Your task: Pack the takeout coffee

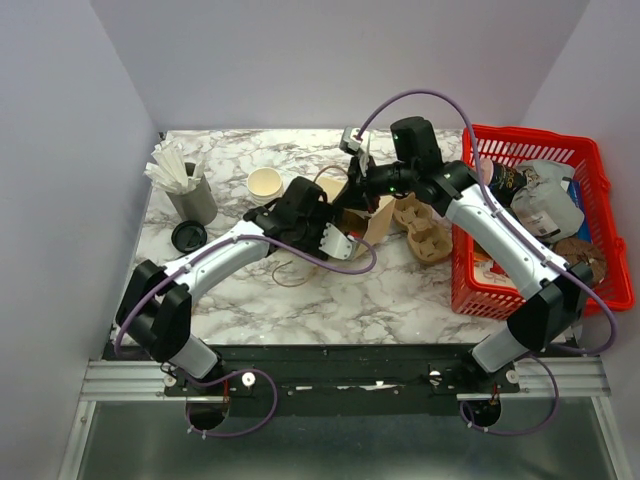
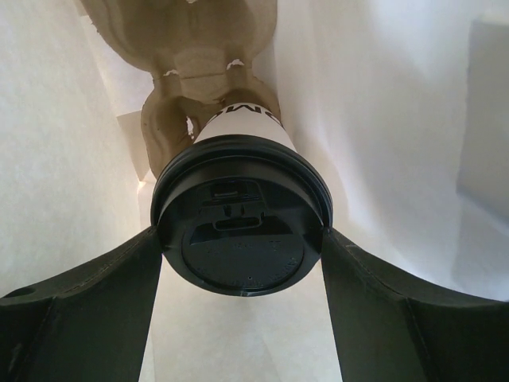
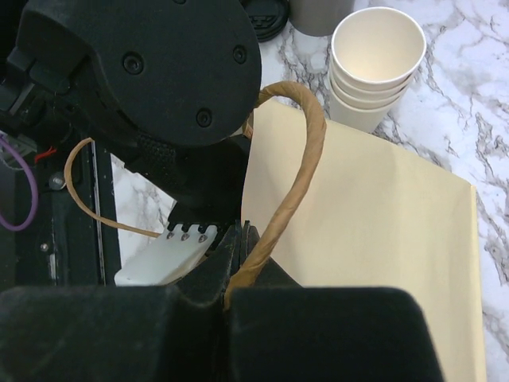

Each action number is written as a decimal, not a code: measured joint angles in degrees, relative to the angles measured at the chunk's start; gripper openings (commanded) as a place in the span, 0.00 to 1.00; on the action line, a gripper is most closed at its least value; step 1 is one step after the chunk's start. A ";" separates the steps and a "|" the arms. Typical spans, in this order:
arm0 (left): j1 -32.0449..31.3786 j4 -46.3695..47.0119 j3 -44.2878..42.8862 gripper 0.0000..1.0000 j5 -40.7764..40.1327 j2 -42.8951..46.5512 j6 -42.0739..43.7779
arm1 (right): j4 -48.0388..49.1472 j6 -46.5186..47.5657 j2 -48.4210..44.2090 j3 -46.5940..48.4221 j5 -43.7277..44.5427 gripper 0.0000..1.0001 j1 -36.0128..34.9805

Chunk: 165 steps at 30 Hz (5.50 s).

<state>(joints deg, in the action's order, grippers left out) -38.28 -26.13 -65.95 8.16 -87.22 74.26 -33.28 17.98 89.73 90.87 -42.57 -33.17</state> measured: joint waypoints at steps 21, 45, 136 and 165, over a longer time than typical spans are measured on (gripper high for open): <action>-0.07 13.84 5.01 0.00 -2.23 -1.42 -3.93 | -2.45 -3.04 4.15 4.00 -2.32 0.00 1.73; 0.68 -9.09 -3.21 0.00 1.99 3.32 -9.16 | -3.34 -16.72 6.32 7.32 -6.78 0.29 2.84; 5.27 -6.08 -16.02 0.00 4.35 -9.92 -19.34 | 6.16 42.97 -36.85 -36.63 17.77 0.69 -7.93; 5.27 -6.78 -17.40 0.00 4.72 -10.64 -23.80 | 25.73 46.66 -13.20 -37.88 26.36 0.38 -12.98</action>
<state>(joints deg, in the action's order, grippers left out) -33.01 -32.91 -83.35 12.88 -97.86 50.46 -7.55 64.64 76.53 52.99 -16.21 -46.15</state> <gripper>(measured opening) 0.814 0.508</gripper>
